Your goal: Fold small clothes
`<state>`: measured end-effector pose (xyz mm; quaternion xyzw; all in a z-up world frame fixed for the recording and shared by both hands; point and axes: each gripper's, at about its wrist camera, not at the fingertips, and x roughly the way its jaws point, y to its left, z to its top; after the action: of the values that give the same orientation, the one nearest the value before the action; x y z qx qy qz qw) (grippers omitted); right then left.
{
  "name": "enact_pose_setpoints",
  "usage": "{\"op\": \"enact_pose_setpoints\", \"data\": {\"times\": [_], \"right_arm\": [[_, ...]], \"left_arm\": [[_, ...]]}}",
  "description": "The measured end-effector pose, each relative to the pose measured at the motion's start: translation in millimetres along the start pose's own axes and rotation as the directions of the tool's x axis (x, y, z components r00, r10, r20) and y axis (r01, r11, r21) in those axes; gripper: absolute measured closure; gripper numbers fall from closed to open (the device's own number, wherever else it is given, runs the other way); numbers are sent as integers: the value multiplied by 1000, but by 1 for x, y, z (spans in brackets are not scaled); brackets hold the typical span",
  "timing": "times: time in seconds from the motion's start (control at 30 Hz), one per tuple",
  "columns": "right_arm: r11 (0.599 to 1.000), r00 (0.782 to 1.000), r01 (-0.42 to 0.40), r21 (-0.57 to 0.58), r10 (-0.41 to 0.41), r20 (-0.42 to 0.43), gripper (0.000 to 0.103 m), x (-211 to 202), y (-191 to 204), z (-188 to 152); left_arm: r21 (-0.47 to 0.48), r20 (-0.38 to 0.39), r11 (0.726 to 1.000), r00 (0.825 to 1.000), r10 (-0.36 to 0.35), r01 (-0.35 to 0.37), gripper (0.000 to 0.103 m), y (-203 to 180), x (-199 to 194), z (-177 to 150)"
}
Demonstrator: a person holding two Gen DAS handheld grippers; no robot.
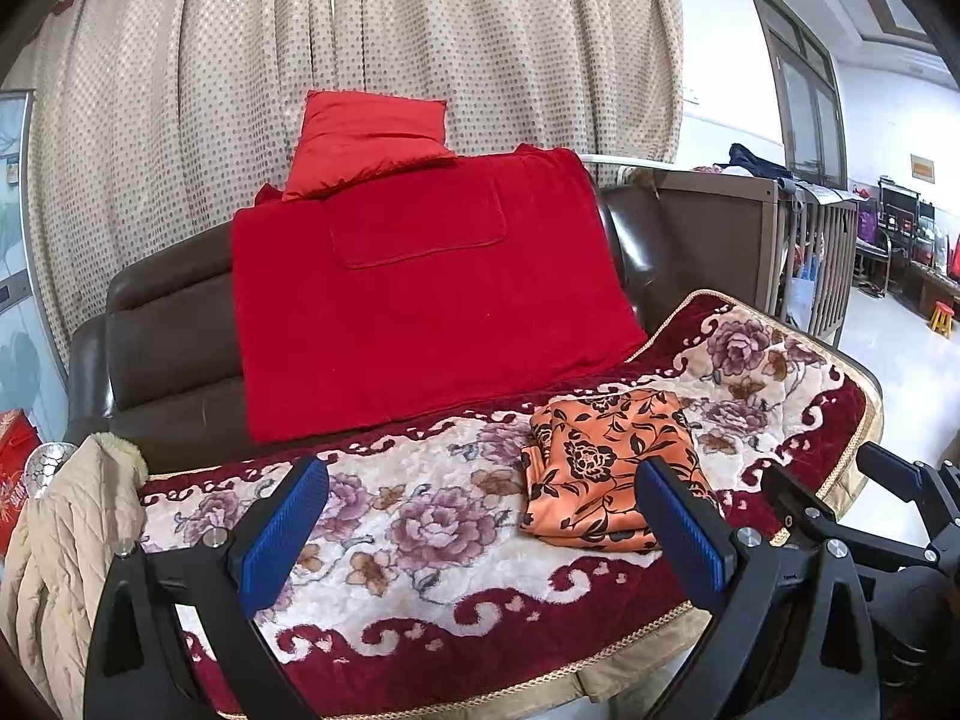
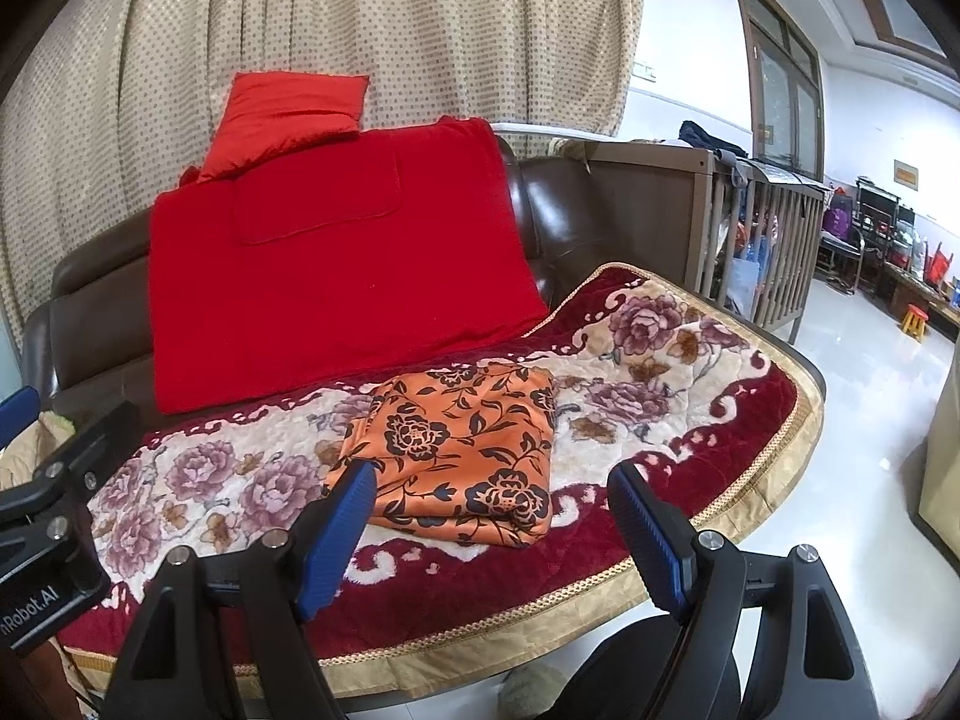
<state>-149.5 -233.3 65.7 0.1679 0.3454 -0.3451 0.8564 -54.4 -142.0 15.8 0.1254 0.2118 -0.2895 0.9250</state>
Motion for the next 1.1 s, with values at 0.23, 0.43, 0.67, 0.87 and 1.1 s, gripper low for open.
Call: {"op": "enact_pose_setpoints", "data": {"times": [0.23,0.43,0.67,0.87,1.1], "right_arm": [[1000,1000,4,-11,-4,-8,20,3,5,-1],[1000,1000,-1,-27,1,-15,20,7,12,-2],[999,1000,-16,-43,15,-27,20,13,19,-5],[998,999,-30,-49,29,-32,20,13,22,-9],[999,999,-36,-36,36,-11,20,0,16,-8]], "left_arm": [[-10,-2,1000,1000,2,-2,2,6,3,-1],[-17,-9,1000,1000,9,-10,2,11,7,-3],[-25,-20,999,999,25,-26,2,17,11,-9],[-27,-23,999,999,34,-35,2,18,8,-11],[-25,-5,999,999,39,-39,2,15,-8,-9]]}}
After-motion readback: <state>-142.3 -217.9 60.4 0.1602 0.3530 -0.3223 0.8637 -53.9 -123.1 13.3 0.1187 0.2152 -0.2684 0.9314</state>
